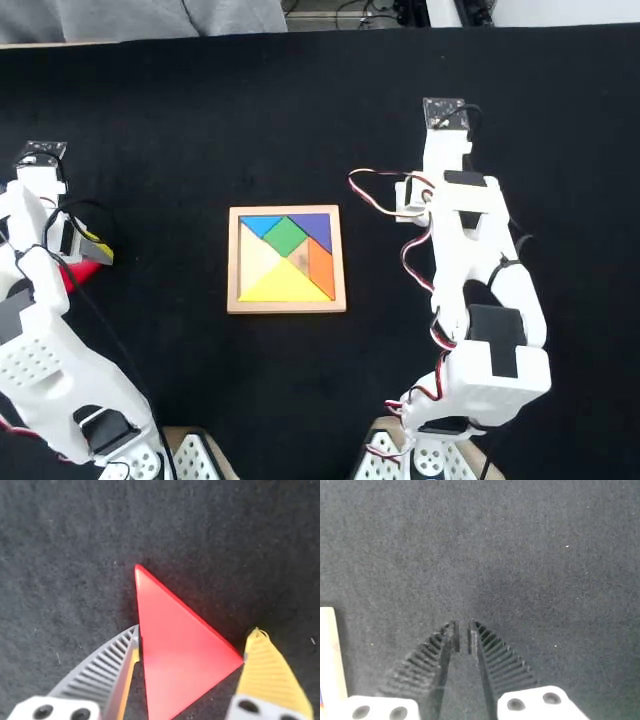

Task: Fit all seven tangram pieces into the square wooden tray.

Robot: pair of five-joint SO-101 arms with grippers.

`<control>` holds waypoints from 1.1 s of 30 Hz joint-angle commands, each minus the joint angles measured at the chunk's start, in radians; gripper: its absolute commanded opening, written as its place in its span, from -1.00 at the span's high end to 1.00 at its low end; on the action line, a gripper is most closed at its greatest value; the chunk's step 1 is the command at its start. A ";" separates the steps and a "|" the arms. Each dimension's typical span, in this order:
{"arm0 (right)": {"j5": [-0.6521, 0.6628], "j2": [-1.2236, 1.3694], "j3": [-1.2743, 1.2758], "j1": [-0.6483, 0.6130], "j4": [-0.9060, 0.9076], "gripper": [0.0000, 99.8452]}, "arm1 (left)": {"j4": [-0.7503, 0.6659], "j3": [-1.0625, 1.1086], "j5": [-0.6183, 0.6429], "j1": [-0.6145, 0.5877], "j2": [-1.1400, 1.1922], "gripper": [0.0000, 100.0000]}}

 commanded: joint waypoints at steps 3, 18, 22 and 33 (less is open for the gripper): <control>0.009 -0.008 -0.048 -0.018 -0.009 0.91 | -0.021 0.036 -0.038 0.013 0.041 0.28; 0.009 -0.008 -0.048 -0.018 -0.009 0.91 | 0.000 0.035 -0.035 0.012 0.034 0.63; 0.009 -0.008 -0.048 -0.018 -0.009 0.91 | 0.072 -0.005 -0.038 0.012 0.021 0.62; 0.009 -0.008 -0.048 -0.018 -0.009 0.91 | 0.493 -0.259 -0.298 -0.285 -0.341 0.37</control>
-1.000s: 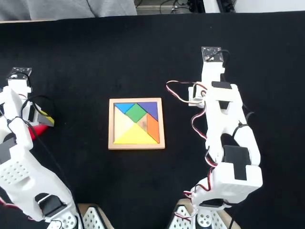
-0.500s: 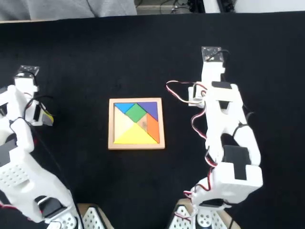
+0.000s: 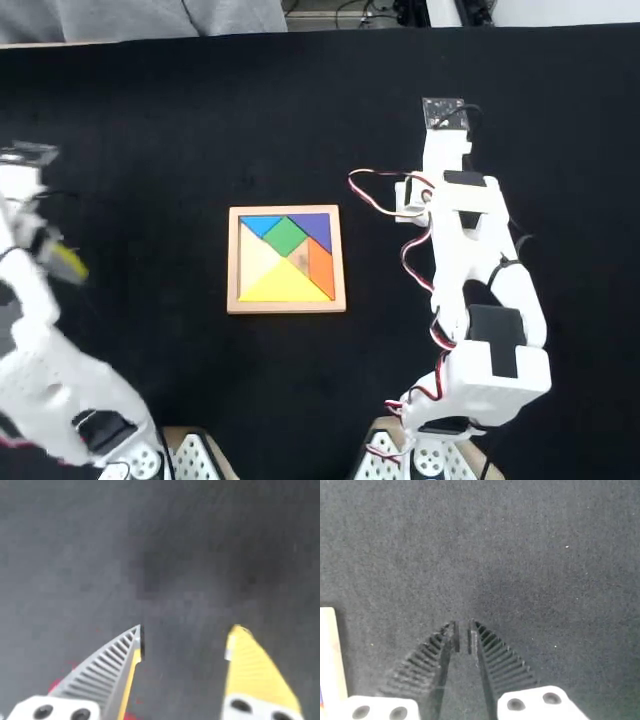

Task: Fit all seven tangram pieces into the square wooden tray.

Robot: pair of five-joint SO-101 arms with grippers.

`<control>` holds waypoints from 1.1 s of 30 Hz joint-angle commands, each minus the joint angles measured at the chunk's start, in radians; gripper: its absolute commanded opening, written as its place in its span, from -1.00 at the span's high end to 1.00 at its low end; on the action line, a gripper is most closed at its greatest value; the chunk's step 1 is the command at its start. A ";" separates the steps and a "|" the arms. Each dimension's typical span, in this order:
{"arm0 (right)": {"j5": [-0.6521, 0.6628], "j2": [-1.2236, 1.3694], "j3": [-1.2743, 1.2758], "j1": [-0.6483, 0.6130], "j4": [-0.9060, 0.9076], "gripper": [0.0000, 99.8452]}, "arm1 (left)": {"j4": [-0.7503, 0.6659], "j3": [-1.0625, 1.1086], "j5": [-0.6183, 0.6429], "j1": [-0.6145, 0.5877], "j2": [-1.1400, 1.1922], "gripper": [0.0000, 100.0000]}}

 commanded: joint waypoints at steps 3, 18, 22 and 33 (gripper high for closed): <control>0.009 -0.008 -0.048 -0.020 -0.009 0.91 | 0.129 -0.076 -0.080 -0.371 -0.313 0.45; 0.009 -0.008 -0.038 -0.020 -0.008 0.91 | -0.184 0.236 0.029 -0.768 -0.129 0.93; 0.009 -0.008 -0.038 -0.020 -0.008 0.91 | -0.204 0.196 0.038 -0.742 -0.021 0.93; 0.009 -0.008 -0.038 -0.021 -0.009 0.91 | -0.304 -0.012 0.267 -0.696 0.161 0.93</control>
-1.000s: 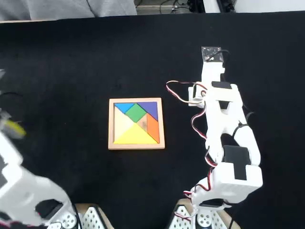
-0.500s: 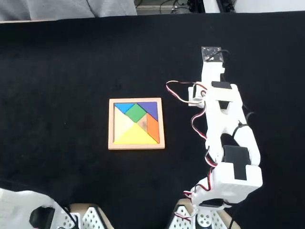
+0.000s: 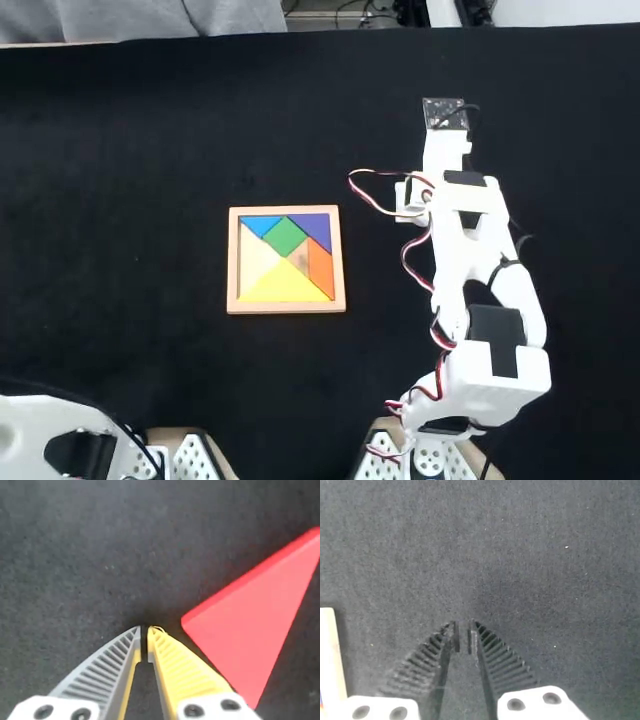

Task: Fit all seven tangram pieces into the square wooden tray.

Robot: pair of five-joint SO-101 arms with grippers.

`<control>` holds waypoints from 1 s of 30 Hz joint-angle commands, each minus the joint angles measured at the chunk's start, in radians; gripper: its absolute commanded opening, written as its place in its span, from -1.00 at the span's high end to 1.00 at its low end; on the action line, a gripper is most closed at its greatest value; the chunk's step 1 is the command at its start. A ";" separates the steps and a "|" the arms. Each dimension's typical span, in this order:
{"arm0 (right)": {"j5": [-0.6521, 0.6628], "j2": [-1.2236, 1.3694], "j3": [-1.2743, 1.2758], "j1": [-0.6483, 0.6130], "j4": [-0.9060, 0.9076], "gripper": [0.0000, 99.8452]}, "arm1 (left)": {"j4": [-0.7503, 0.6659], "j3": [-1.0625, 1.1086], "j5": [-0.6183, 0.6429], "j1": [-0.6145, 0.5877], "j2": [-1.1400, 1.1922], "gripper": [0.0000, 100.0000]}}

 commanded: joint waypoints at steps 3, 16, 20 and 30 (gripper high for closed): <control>0.009 -0.008 -0.038 -0.021 -0.009 0.91 | -0.043 -0.102 0.101 0.056 0.034 0.93; 0.009 -0.008 -0.038 -0.021 -0.009 0.91 | -0.028 0.008 0.155 0.269 0.032 0.93; 0.009 -0.008 -0.038 -0.021 -0.009 0.91 | 0.055 0.022 0.170 0.387 0.032 0.93; 0.009 -0.008 -0.041 -0.021 -0.009 0.91 | 0.195 0.044 0.169 0.717 0.034 0.94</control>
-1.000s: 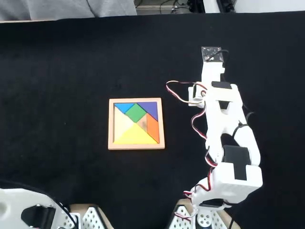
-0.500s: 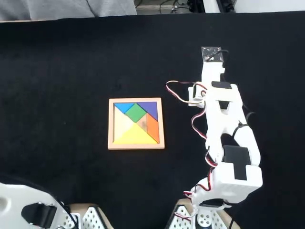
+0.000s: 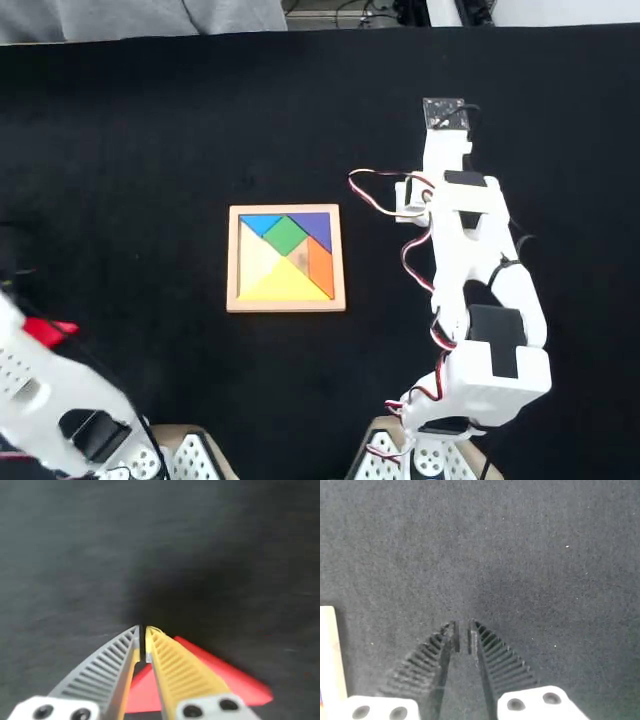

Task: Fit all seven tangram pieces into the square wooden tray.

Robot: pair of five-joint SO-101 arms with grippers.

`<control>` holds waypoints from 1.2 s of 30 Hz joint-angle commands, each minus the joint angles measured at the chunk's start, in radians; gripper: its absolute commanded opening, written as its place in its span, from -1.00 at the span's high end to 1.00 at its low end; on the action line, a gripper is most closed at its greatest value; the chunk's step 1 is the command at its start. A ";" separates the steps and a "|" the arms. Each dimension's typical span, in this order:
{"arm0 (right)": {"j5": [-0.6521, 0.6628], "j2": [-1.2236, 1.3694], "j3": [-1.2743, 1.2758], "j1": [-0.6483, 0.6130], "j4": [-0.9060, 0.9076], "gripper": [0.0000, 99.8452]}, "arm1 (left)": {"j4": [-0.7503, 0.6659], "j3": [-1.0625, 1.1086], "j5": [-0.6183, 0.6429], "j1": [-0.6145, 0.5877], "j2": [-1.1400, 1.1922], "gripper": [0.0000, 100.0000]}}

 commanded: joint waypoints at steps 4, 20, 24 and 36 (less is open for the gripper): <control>0.009 -0.008 -0.042 -0.021 -0.009 0.91 | 0.040 0.117 0.003 0.335 0.006 0.94; 0.058 -0.010 -0.038 -0.043 -0.009 0.91 | 0.273 0.111 -0.192 0.266 -0.609 0.94; 0.058 -0.010 -0.038 -0.043 -0.008 0.91 | 0.224 0.202 -0.597 0.188 -0.778 0.91; 0.058 -0.007 -0.035 -0.043 -0.009 0.91 | -0.097 0.561 -1.347 0.090 -0.810 0.12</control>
